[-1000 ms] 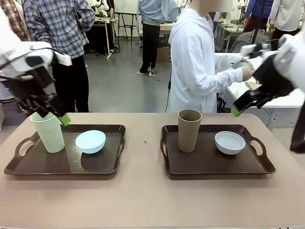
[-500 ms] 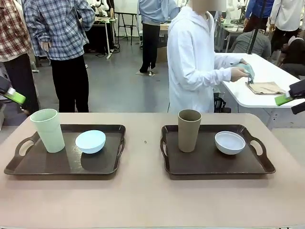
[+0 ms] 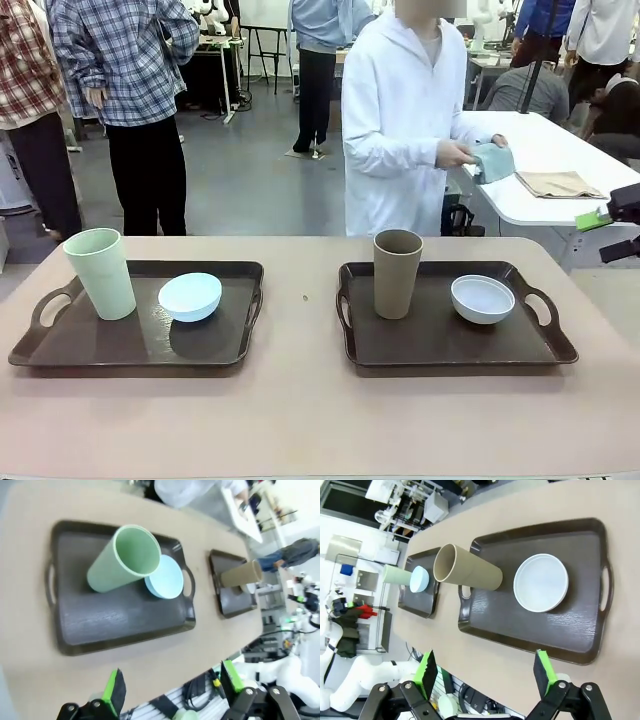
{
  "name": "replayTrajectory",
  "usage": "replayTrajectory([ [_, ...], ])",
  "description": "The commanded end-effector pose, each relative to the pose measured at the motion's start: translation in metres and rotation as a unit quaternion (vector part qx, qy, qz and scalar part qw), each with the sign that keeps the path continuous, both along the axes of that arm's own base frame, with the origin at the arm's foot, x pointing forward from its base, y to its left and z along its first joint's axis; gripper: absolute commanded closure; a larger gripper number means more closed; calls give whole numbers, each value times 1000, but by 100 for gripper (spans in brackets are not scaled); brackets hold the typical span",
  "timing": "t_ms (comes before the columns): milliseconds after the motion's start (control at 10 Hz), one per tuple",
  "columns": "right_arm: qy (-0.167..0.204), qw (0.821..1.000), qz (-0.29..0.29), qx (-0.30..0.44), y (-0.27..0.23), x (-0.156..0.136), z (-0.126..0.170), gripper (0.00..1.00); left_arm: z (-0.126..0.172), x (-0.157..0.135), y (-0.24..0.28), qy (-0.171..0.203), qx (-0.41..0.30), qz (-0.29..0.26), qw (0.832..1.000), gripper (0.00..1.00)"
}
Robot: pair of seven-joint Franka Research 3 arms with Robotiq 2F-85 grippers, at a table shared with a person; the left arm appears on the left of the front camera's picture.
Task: Set up a tray with a mat and arrange the tableware.
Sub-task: Pick up the Picnic Bowl and Reusable plastic cup from the Handle tray in front of the human's position and hold them in the air.
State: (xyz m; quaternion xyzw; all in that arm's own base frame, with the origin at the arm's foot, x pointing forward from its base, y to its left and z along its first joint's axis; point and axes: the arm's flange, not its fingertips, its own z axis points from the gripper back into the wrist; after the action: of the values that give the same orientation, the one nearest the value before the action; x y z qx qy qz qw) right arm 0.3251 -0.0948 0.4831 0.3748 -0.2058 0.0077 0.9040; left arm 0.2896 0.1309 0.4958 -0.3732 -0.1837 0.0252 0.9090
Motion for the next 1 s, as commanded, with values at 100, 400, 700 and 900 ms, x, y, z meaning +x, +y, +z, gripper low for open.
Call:
replayTrajectory([
  [100,-7,1000,-4,0,-4,-6,8,0,15,-2,-8,-16,13,1,1000,0],
  [400,-7,1000,-4,0,-4,-6,8,0,15,-2,-8,-16,13,1,1000,0],
  [700,-7,1000,-4,0,-4,-6,8,0,15,-2,-8,-16,13,1,1000,0],
  [900,-7,1000,-4,0,-4,-6,8,0,15,-2,-8,-16,13,1,1000,0],
])
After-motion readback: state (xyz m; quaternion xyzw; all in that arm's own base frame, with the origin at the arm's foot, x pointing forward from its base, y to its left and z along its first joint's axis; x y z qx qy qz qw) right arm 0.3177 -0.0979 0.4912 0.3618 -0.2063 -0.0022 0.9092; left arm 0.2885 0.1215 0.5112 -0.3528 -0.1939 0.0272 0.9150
